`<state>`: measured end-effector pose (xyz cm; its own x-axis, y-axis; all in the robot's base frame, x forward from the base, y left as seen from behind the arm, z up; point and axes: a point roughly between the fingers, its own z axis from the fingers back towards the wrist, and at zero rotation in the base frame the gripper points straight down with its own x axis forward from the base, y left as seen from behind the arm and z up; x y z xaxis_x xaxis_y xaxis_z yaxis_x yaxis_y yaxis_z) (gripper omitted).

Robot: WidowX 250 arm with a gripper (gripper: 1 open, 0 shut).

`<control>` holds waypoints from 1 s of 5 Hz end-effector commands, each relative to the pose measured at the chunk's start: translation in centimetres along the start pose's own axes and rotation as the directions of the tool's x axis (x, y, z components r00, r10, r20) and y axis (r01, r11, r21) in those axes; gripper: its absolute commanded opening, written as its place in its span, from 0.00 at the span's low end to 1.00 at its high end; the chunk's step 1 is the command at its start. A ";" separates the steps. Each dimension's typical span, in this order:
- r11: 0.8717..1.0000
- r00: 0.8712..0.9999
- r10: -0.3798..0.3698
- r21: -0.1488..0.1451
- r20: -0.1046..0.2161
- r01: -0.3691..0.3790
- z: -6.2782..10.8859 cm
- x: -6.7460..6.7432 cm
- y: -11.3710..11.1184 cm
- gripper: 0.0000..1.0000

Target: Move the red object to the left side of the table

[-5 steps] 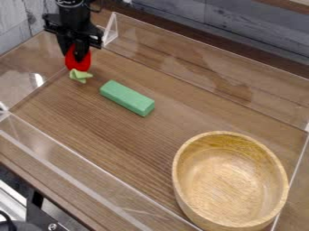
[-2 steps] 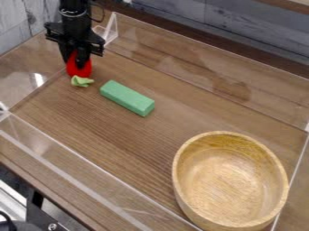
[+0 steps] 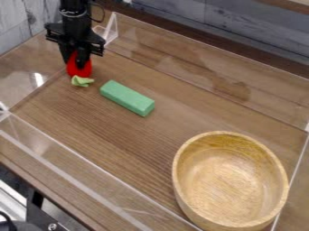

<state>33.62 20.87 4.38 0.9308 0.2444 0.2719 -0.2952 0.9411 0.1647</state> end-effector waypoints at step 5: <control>0.998 0.998 0.063 0.029 0.014 -0.063 0.6 0.6 0.1 0.00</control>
<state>33.54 20.91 4.09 0.9153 0.3031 0.2651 -0.3537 0.9199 0.1692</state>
